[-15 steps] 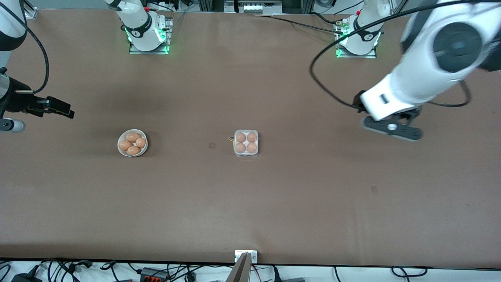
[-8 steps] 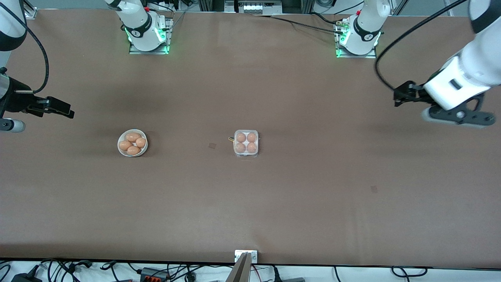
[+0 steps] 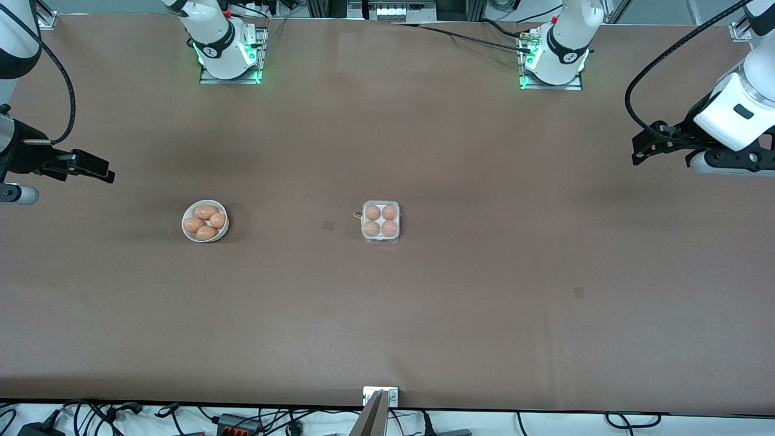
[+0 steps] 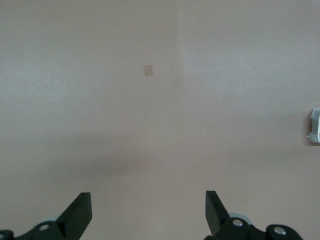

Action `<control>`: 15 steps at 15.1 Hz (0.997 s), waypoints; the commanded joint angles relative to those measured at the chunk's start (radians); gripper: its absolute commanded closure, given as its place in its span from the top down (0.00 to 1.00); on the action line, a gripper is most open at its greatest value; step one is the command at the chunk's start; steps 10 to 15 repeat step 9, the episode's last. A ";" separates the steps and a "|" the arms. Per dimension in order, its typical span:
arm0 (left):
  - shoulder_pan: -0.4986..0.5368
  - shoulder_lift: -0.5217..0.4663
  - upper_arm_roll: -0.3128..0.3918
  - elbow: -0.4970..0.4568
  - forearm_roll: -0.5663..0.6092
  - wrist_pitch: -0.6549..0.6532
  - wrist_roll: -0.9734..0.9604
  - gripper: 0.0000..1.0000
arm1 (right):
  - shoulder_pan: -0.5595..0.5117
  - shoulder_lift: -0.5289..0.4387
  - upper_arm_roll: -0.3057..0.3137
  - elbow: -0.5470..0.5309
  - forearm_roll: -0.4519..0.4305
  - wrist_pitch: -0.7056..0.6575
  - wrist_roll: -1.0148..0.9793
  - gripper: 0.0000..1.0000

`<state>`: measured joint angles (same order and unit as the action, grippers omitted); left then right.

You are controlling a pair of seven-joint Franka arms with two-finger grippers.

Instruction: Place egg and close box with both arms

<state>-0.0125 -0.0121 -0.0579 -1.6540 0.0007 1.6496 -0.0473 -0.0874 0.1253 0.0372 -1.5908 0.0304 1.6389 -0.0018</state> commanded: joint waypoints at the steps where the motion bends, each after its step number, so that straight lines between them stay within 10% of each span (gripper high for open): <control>1: -0.007 -0.019 0.009 -0.013 -0.011 0.002 0.000 1.00 | -0.006 -0.001 0.006 0.006 -0.009 -0.021 -0.004 1.00; 15: -0.012 -0.020 0.001 0.017 -0.010 -0.083 0.001 1.00 | -0.006 -0.001 0.006 0.006 -0.009 -0.021 -0.004 1.00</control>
